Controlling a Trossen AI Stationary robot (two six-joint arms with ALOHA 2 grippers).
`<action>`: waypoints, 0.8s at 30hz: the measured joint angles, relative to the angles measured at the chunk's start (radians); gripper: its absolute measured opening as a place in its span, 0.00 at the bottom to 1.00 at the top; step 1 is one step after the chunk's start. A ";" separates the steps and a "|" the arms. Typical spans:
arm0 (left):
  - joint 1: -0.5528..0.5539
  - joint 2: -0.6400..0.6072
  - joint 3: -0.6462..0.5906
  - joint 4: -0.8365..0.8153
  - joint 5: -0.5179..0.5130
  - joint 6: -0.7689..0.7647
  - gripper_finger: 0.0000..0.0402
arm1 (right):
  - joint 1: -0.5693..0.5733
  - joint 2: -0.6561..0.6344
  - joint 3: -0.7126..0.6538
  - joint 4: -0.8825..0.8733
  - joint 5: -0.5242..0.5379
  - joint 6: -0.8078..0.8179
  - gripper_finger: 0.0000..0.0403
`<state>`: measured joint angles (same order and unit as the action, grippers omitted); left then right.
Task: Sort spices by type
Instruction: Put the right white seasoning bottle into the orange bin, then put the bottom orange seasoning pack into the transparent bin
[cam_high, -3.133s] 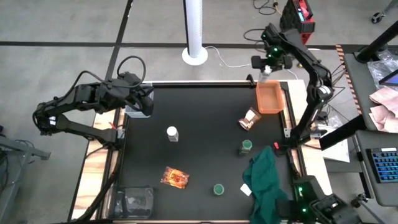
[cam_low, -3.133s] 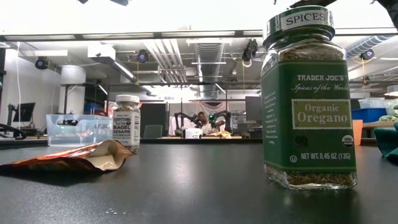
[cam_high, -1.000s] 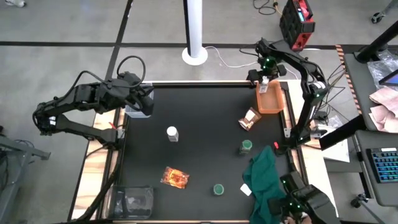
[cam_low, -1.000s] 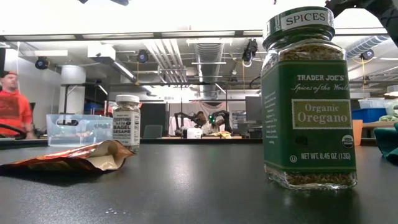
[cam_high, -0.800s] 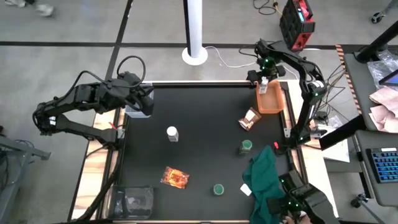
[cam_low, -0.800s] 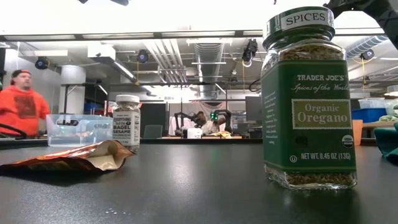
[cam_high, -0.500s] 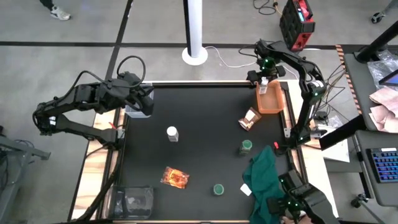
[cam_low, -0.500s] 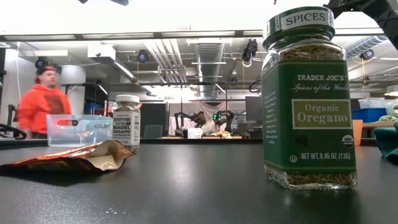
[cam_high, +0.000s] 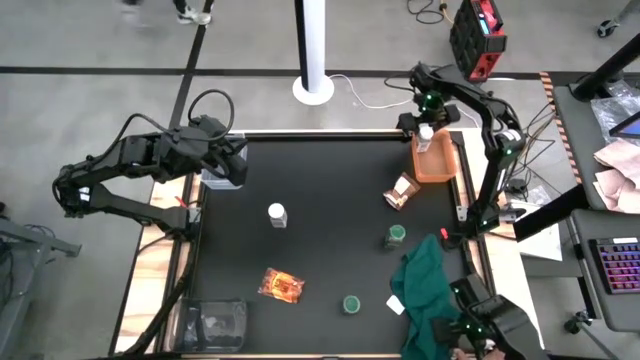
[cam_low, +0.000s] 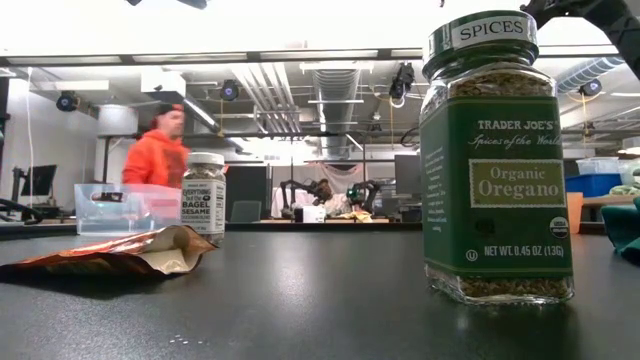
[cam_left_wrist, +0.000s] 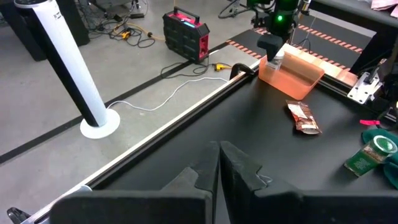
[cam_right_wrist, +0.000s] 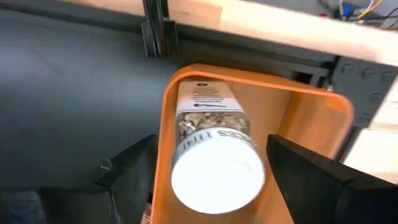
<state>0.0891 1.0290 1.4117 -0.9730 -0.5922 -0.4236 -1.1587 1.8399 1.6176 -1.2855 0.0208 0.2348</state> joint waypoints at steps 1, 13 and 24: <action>0.000 0.000 0.000 0.000 0.000 0.000 0.00 | 0.000 -0.005 0.007 -0.003 0.009 0.000 0.73; 0.000 0.000 0.000 0.000 0.000 0.000 0.00 | 0.030 -0.081 0.241 -0.116 0.095 0.011 0.68; 0.000 0.002 0.000 0.000 0.001 -0.008 0.00 | 0.265 -0.316 0.365 -0.046 0.094 0.066 0.60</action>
<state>0.0888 1.0310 1.4117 -0.9728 -0.5915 -0.4315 -0.8941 1.5239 1.9821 -1.3311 0.1146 0.3005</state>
